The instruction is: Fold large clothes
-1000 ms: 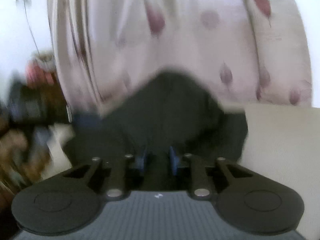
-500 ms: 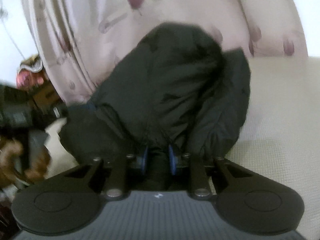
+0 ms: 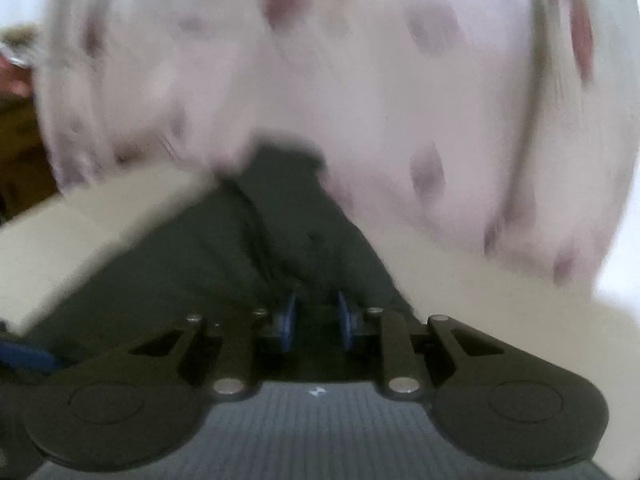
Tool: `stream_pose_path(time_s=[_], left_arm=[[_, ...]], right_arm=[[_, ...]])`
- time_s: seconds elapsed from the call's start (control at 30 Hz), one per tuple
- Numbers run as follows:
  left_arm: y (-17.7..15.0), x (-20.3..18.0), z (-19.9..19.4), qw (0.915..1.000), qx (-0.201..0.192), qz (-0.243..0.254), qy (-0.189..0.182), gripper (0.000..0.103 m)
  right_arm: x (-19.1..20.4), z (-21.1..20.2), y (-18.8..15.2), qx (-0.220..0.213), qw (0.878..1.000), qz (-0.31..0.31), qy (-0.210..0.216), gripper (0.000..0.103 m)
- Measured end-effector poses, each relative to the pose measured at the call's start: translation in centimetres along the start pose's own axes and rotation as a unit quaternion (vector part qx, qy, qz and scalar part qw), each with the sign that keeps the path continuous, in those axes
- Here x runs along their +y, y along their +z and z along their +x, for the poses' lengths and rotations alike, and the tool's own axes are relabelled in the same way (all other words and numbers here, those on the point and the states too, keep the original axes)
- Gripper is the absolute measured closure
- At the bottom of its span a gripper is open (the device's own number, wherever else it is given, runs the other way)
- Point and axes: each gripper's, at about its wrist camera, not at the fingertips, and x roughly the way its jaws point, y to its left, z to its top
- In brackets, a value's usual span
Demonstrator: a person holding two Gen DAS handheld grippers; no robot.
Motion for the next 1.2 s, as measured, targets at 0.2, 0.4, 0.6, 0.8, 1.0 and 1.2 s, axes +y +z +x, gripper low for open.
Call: stream_pose_path(time_s=[0.2, 0.4, 0.6, 0.8, 1.0, 1.2], left_arm=[[-0.3, 0.4, 0.0, 0.9996, 0.006, -0.01, -0.026, 0.0], [-0.8, 0.4, 0.3, 0.9996, -0.001, -0.007, -0.026, 0.0], [-1.1, -0.2, 0.3, 0.9998, 0.005, 0.015, -0.012, 0.0], [0.2, -0.3, -1.3, 0.9999, -0.006, 0.001, -0.012, 0.0], [1.1, -2.6, -3.0, 0.9967, -0.026, 0.058, 0.05, 0.0], [1.3, -1.4, -1.8, 0.9928, 0.002, 0.04, 0.113, 0.0]], right_arm=[[-1.0, 1.0, -3.3, 0.034, 0.998, 0.053, 0.001, 0.082], [-1.2, 2.6, -4.5, 0.016, 0.998, 0.058, -0.006, 0.082], [-2.9, 2.7, -5.2, 0.001, 0.998, 0.069, 0.008, 0.082], [-2.8, -5.8, -2.2, -0.049, 0.998, 0.049, 0.007, 0.079], [1.5, -12.5, -7.2, -0.087, 0.995, -0.018, 0.035, 0.079], [2.4, -11.1, -12.2, -0.064, 0.998, -0.008, 0.011, 0.079]])
